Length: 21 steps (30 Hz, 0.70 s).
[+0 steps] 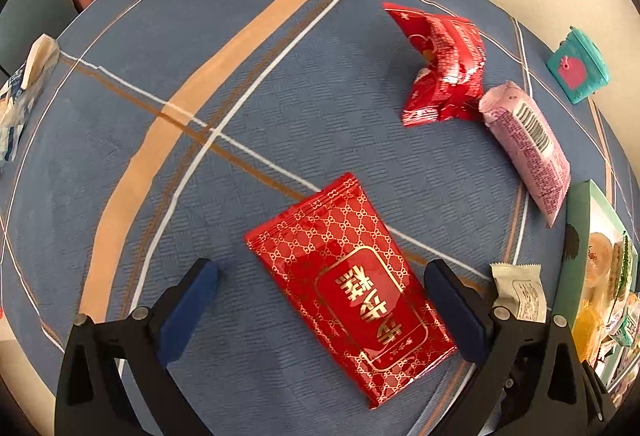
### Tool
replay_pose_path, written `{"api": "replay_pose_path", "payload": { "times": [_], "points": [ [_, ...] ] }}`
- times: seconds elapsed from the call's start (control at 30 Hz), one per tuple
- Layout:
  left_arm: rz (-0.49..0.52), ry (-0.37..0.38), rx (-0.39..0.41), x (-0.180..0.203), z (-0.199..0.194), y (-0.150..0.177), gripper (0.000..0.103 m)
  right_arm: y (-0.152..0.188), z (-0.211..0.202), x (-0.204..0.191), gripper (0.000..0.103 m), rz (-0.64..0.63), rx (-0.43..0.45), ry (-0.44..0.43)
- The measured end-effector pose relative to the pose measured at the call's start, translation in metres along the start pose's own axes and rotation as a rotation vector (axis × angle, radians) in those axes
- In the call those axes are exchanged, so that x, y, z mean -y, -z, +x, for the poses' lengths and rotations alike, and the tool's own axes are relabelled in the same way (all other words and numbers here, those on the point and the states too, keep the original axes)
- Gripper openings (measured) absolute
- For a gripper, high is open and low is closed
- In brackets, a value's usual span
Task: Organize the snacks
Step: 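Lower the left gripper onto the red gold-text pack while the right approaches the white biscuit pack, then close the left gripper on the red pack while the right grasps the white biscuit pack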
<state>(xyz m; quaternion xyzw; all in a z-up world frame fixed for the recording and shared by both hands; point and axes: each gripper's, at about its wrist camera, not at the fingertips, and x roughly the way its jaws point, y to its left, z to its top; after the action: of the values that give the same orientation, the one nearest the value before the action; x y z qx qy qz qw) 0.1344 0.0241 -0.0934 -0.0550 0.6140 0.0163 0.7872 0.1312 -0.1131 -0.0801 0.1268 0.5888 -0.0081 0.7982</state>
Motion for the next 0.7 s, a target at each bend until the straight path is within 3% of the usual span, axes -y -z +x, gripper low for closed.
{"api": "replay_pose_path", "payload": {
  "times": [0.43,0.53,0.6,0.7],
  "points": [
    [0.008,-0.031,-0.031,0.004,-0.003,0.028,0.102,0.017,-0.008,0.003,0.055,0.006,-0.017,-0.021],
    [0.0,-0.04,-0.034,0.005,-0.011,0.033,0.087,0.021,-0.011,0.004,0.055,0.012,-0.02,-0.026],
    [0.001,-0.047,-0.029,0.003,-0.017,0.034,0.068,0.022,-0.012,0.005,0.055,0.016,-0.021,-0.031],
    [-0.003,-0.038,-0.035,0.003,-0.022,0.039,0.061,0.026,-0.016,0.008,0.055,0.02,-0.022,-0.039]
  ]
}}
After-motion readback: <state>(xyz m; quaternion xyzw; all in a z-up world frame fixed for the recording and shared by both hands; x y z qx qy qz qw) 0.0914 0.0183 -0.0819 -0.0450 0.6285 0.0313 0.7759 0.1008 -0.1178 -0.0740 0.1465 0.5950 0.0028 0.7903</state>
